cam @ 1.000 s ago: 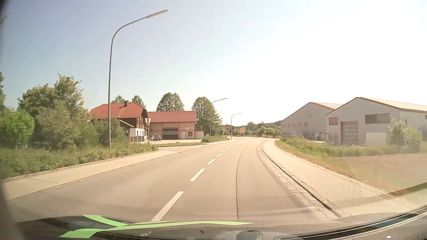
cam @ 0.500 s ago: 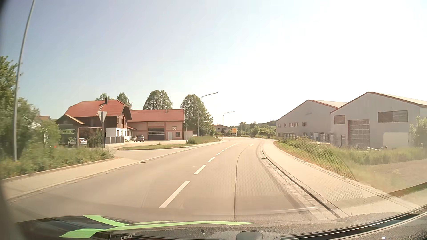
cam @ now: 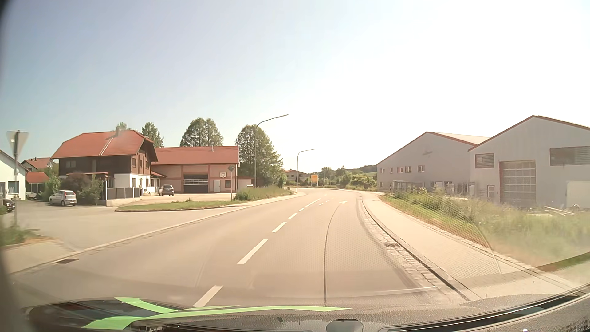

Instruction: Follow the waypoints while adhering to traffic rules and regulations

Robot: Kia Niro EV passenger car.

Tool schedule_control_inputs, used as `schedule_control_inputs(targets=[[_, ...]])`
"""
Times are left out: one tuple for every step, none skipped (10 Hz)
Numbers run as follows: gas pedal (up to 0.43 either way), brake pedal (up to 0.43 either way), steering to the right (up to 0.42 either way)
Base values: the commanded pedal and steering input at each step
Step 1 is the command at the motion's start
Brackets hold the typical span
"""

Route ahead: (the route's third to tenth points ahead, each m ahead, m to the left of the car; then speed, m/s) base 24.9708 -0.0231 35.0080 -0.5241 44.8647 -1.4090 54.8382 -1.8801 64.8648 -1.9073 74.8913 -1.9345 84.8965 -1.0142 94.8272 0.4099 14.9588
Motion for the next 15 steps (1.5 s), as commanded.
schedule_control_inputs(targets=[[0.169, 0.0, 0.013], [0.177, 0.0, 0.014], [0.177, 0.0, 0.014], [0.189, 0.0, 0.014], [0.197, 0.0, 0.015], [0.197, 0.0, 0.016], [0.197, 0.0, 0.019], [0.197, 0.0, 0.02], [0.197, 0.0, 0.02], [0.189, 0.0, 0.02], [0.15, 0.0, 0.02], [0.138, 0.0, 0.02], [0.138, 0.0, 0.019], [0.138, 0.0, 0.018], [0.138, 0.0, 0.018]])
